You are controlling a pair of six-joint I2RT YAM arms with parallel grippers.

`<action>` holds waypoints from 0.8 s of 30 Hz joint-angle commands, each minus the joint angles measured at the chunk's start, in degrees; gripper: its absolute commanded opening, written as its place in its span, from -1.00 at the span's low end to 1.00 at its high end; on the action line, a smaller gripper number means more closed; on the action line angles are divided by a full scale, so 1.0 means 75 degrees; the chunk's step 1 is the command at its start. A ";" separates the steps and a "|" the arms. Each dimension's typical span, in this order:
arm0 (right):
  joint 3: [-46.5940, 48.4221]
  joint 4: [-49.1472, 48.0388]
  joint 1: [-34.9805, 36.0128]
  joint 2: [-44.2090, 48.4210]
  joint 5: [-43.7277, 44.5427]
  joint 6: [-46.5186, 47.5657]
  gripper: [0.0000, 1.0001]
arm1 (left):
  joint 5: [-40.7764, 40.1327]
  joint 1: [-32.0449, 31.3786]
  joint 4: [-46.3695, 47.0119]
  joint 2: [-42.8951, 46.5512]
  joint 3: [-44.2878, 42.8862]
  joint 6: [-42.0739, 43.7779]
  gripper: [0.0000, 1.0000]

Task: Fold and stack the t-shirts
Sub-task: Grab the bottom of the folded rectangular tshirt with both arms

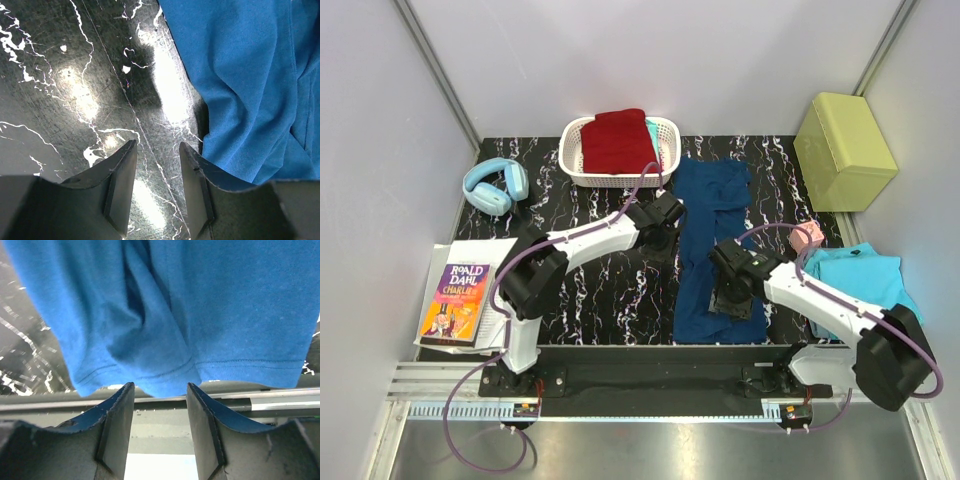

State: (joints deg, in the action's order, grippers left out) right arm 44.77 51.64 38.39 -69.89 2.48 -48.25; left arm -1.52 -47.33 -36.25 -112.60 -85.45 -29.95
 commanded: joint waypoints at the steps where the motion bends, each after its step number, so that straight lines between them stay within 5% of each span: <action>1: -0.0076 -0.0393 0.0084 -0.0407 0.0395 -0.0422 0.04 | -0.0043 0.0018 0.0193 0.0341 0.0213 0.0127 -0.11; 10: 0.0416 -0.0475 0.0084 -0.1416 0.0759 -0.0458 -0.14 | -0.0137 0.0018 0.0193 0.0704 0.0647 0.0256 -0.11; 21: 0.0370 0.0157 0.0541 -0.0831 0.0666 -0.0901 -1.00 | 0.0015 0.0018 0.0228 0.0739 0.0718 0.0221 -0.12; 24: 0.0382 0.0380 0.0833 -0.0667 0.0618 -0.1147 -1.00 | 0.0038 0.0018 0.0228 0.0739 0.0694 0.0232 -0.12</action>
State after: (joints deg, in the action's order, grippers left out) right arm 46.02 51.07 42.06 -77.73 6.44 -53.15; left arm -1.65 -47.33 -36.23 -109.45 -80.07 -28.75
